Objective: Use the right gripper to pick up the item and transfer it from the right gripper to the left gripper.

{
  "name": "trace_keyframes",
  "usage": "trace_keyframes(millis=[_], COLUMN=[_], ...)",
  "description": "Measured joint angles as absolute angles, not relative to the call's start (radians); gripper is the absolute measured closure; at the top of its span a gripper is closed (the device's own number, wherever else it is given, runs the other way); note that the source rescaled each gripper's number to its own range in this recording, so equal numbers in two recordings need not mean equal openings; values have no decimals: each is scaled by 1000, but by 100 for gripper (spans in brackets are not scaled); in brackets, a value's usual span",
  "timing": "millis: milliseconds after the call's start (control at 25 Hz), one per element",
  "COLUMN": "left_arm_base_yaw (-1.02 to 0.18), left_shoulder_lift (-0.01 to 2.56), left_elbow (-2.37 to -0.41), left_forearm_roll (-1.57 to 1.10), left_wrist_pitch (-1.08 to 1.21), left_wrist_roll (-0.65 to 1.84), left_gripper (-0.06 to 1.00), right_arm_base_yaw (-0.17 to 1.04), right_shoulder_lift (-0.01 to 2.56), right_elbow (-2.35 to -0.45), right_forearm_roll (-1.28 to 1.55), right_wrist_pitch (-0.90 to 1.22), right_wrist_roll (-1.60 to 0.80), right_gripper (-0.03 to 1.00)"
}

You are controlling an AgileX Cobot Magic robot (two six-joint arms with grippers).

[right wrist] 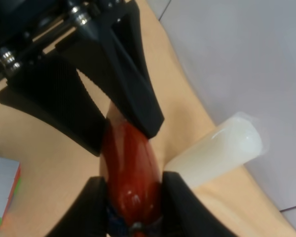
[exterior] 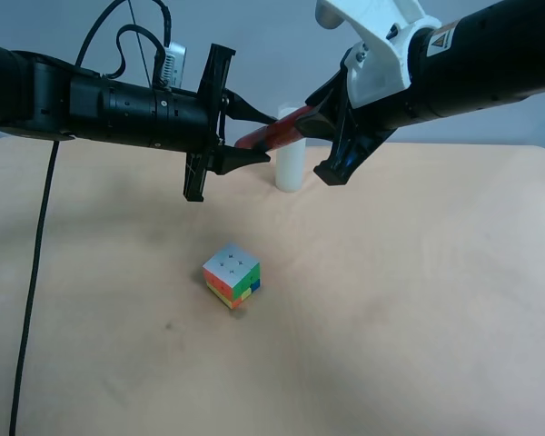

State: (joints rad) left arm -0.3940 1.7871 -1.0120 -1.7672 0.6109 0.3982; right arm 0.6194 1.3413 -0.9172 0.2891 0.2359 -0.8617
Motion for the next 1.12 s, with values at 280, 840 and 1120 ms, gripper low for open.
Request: trace_keyframes(millis=[280, 840, 1120], left_arm_base_yaw=[-394, -394, -395], left_shoulder_lift=[1787, 1787, 1787], left_elbow=[-1012, -1012, -1012], left_forearm_roll=[-1767, -1767, -1767], left_wrist_pitch=[611, 611, 592], left_wrist_roll=[393, 393, 393], left_gripper=[78, 79, 79], right_arm_base_yaw=[619, 619, 619], right_shoulder_lift=[1341, 1341, 1342], right_elbow=[-917, -917, -917], right_forearm_roll=[289, 289, 289], right_wrist_pitch=[236, 236, 236], right_wrist_roll=[-862, -862, -862], right_gripper=[97, 97, 97])
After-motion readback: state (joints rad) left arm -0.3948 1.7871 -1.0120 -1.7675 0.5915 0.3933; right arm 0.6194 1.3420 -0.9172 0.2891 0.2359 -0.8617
